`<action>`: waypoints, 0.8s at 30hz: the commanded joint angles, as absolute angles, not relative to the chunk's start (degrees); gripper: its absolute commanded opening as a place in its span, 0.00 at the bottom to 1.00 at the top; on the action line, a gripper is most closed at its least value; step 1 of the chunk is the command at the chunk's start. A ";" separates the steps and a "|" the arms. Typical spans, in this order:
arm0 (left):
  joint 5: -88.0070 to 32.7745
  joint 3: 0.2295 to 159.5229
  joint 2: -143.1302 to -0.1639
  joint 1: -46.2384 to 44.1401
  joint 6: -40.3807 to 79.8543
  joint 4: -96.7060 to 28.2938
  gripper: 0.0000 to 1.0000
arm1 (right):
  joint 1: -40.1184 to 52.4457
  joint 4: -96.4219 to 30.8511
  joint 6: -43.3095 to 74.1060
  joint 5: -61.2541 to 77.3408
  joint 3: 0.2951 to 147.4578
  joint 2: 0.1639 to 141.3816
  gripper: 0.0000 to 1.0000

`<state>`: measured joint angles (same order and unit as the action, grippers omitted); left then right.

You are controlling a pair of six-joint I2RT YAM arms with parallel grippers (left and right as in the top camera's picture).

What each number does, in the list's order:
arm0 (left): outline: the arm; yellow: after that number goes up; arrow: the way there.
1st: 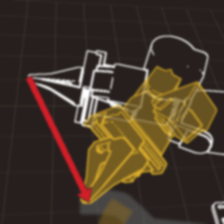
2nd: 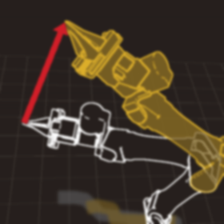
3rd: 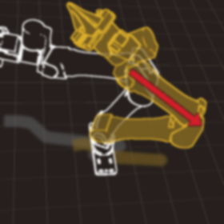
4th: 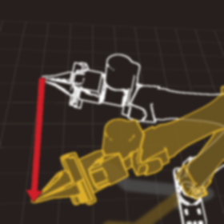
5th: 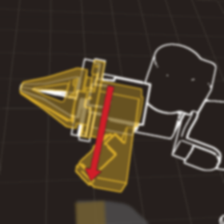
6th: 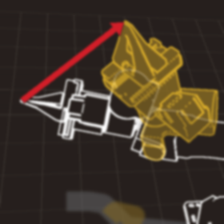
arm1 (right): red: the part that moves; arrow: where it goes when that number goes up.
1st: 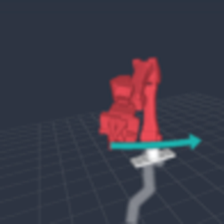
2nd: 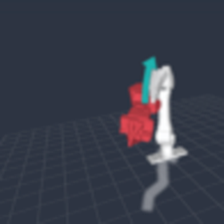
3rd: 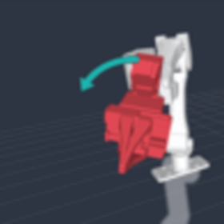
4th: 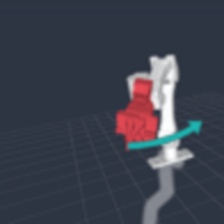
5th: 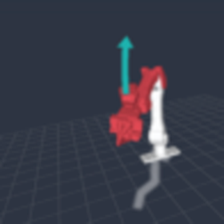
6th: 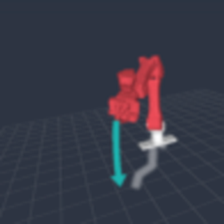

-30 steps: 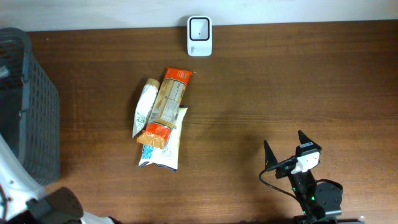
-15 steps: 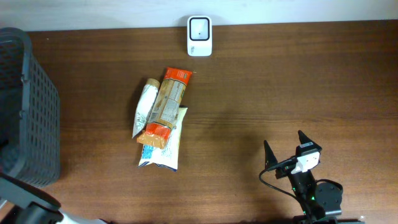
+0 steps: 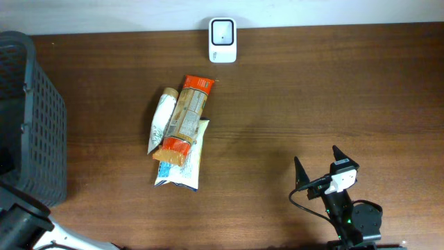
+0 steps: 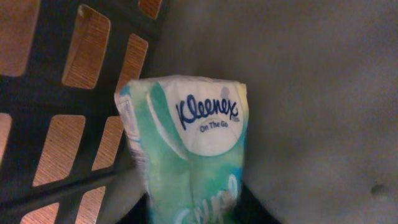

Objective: Scan the item barcode
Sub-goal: 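Grasp the green Kleenex tissue pack from the basket and set it down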

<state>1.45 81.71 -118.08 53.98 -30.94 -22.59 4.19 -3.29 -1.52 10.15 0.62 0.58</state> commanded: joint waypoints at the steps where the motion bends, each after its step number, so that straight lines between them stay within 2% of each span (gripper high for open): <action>1: 0.80 81.56 -119.22 54.06 -30.50 -22.57 0.17 | 4.49 -3.66 -1.26 9.67 0.32 0.36 0.99; 3: 0.78 81.71 -118.54 53.89 -27.14 -22.59 0.02 | 4.49 -3.66 -1.26 9.67 0.32 0.36 0.99; 4: 0.78 81.87 -117.36 53.58 -24.80 -22.63 0.00 | 4.49 -3.66 -1.26 9.67 0.32 0.36 0.99; 10: 0.80 87.50 -100.97 48.31 -15.81 -22.55 0.00 | 4.49 -3.66 -1.26 9.67 0.32 0.36 0.99; 12: 0.08 89.14 -94.08 45.74 -8.32 -22.26 0.00 | 4.49 -3.66 -1.26 9.67 0.32 0.36 0.99; 16: -14.26 89.36 -81.58 36.29 -6.85 -24.99 0.00 | 4.49 -3.66 -1.26 9.67 0.32 0.36 0.99; 18: -17.19 89.32 -80.03 27.44 -6.74 -31.51 0.00 | 4.49 -3.66 -1.26 9.67 0.32 0.36 0.99; 21: -13.21 87.35 -84.31 16.43 -6.70 -45.23 0.00 | 4.49 -3.66 -1.26 9.67 0.32 0.36 0.99; 24: -11.94 84.20 -90.50 13.23 -6.76 -49.19 0.00 | 4.49 -3.66 -1.26 9.67 0.32 0.36 0.99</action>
<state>-13.34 87.35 -85.32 14.98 -7.40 -47.92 4.19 -3.33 -1.50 10.00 0.62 0.64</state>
